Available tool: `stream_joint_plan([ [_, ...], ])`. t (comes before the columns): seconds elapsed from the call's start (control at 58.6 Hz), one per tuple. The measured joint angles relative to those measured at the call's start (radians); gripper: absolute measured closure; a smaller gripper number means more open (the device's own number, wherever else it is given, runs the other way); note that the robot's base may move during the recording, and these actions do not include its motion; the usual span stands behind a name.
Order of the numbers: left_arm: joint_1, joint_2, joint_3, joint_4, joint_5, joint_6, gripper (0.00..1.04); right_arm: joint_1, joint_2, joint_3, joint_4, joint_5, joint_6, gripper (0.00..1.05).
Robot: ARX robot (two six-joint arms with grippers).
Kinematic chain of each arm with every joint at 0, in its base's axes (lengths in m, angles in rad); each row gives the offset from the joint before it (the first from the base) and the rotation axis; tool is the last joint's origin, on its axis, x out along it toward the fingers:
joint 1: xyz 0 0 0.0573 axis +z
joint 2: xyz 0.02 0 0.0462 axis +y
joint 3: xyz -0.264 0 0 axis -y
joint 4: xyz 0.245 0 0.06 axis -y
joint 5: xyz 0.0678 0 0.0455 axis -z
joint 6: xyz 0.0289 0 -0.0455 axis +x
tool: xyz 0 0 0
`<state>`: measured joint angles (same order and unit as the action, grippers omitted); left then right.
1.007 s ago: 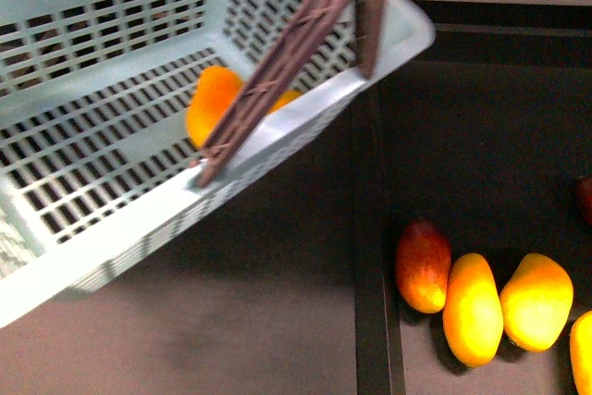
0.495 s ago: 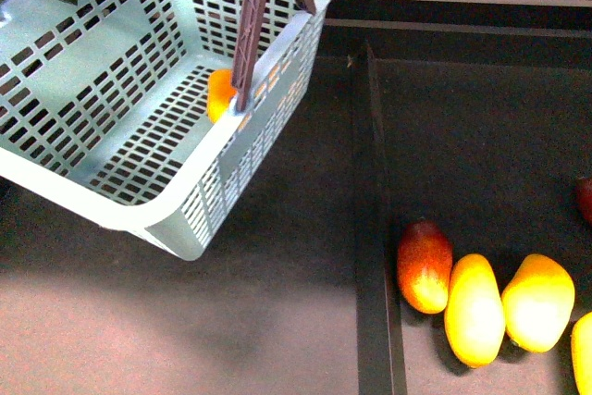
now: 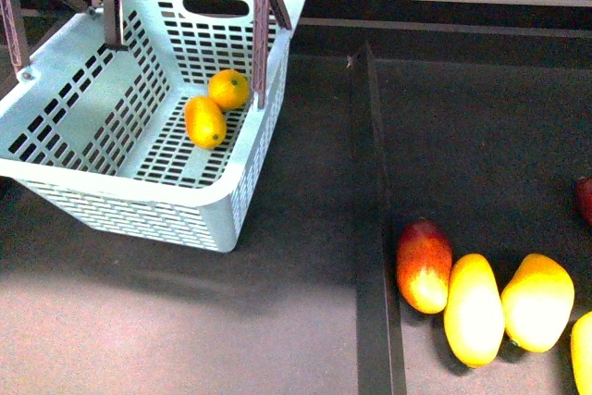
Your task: Pick lemon and mango into basket
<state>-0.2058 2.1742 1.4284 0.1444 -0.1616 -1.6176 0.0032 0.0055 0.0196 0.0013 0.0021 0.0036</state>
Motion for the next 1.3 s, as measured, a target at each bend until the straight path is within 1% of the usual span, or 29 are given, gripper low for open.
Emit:
stream_joint_plan([
  [0.324, -0.029, -0.072, -0.124, 0.036, -0.020, -0.011, 1.00, 0.000, 0.000, 0.000, 0.000, 0.000, 0.000, 0.09],
  [0.427, -0.033, -0.095, -0.159, 0.039, -0.040, -0.057, 0.82, 0.000, 0.000, 0.000, 0.000, 0.000, 0.000, 0.09],
  [0.461, -0.033, -0.110, -0.175, 0.039, -0.064, -0.077, 0.75, 0.000, 0.000, 0.000, 0.000, 0.000, 0.000, 0.09],
  [0.495, -0.033, -0.148, -0.207, 0.040, -0.102, -0.105, 0.64, 0.000, 0.000, 0.000, 0.000, 0.000, 0.000, 0.09],
  [0.512, -0.033, -0.155, -0.212, 0.041, -0.108, -0.109, 0.63, 0.000, 0.000, 0.000, 0.000, 0.000, 0.000, 0.09],
  [0.614, -0.029, -0.266, -0.286, 0.026, -0.181, -0.152, 0.43, 0.000, 0.000, 0.000, 0.000, 0.000, 0.000, 0.09],
  [0.649, -0.027, -0.301, -0.308, 0.011, -0.199, -0.158, 0.38, 0.000, 0.000, 0.000, 0.000, 0.000, 0.000, 0.09],
  [0.666, -0.026, -0.338, -0.329, -0.019, -0.221, -0.157, 0.33, 0.000, 0.000, 0.000, 0.000, 0.000, 0.000, 0.09],
  [0.683, -0.026, -0.350, -0.336, -0.030, -0.230, -0.154, 0.31, 0.000, 0.000, 0.000, 0.000, 0.000, 0.000, 0.09],
  [0.802, -0.028, -0.519, -0.423, -0.146, -0.323, -0.092, 0.07, 0.000, 0.000, 0.000, 0.000, 0.000, 0.000, 0.09],
  [0.836, -0.030, -0.554, -0.435, -0.172, -0.339, -0.086, 0.06, 0.000, 0.000, 0.000, 0.000, 0.000, 0.000, 0.09],
  [0.887, -0.040, -0.618, -0.442, -0.242, -0.367, -0.072, 0.08, 0.000, 0.000, 0.000, 0.000, 0.000, 0.000, 0.09],
  [0.905, -0.043, -0.627, -0.442, -0.250, -0.371, -0.071, 0.08, 0.000, 0.000, 0.000, 0.000, 0.000, 0.000, 0.09],
  [0.922, -0.043, -0.649, -0.456, -0.226, -0.350, -0.026, 0.09, 0.000, 0.000, 0.000, 0.000, 0.000, 0.000, 0.09],
  [0.939, -0.043, -0.674, -0.491, -0.143, -0.313, 0.045, 0.12, 0.000, 0.000, 0.000, 0.000, 0.000, 0.000, 0.09],
  [0.956, -0.043, -0.698, -0.531, -0.042, -0.246, 0.129, 0.16, 0.000, 0.000, 0.000, 0.000, 0.000, 0.000, 0.09],
  [0.99, -0.045, -0.746, -0.613, 0.155, -0.158, 0.359, 0.23, 0.000, 0.000, 0.000, 0.000, 0.000, 0.000, 0.09],
  [1.007, -0.046, -0.757, -0.633, 0.198, -0.145, 0.413, 0.24, 0.000, 0.000, 0.000, 0.000, 0.000, 0.000, 0.09],
  [1.024, -0.047, -0.779, -0.671, 0.279, -0.116, 0.497, 0.28, 0.000, 0.000, 0.000, 0.000, 0.000, 0.000, 0.09],
  [1.041, -0.047, -0.799, -0.706, 0.348, -0.094, 0.634, 0.31, 0.000, 0.000, 0.000, 0.000, 0.000, 0.000, 0.09],
  [1.075, -0.044, -0.840, -0.771, 0.462, -0.070, 0.822, 0.39, 0.000, 0.000, 0.000, 0.000, 0.000, 0.000, 0.09],
  [1.109, -0.034, -0.876, -0.824, 0.539, -0.055, 1.040, 0.46, 0.000, 0.000, 0.000, 0.000, 0.000, 0.000, 0.09],
  [1.126, -0.031, -0.885, -0.836, 0.553, -0.052, 1.062, 0.47, 0.000, 0.000, 0.000, 0.000, 0.000, 0.000, 0.09],
  [1.143, -0.018, -0.909, -0.870, 0.581, -0.047, 1.201, 0.53, 0.000, 0.000, 0.000, 0.000, 0.000, 0.000, 0.09],
  [1.178, 0.005, -0.950, -0.934, 0.608, -0.035, 1.366, 0.63, 0.000, 0.000, 0.000, 0.000, 0.000, 0.000, 0.09],
  [1.212, 0.021, -0.975, -0.984, 0.617, -0.019, 1.463, 0.72, 0.000, 0.000, 0.000, 0.000, 0.000, 0.000, 0.09],
  [1.263, 0.045, -1.022, -1.064, 0.627, 0.007, 1.544, 0.88, 0.000, 0.000, 0.000, 0.000, 0.000, 0.000, 0.09],
  [1.297, 0.053, -1.040, -1.086, 0.629, 0.012, 1.558, 0.94, 0.000, 0.000, 0.000, 0.000, 0.000, 0.000, 0.09],
])
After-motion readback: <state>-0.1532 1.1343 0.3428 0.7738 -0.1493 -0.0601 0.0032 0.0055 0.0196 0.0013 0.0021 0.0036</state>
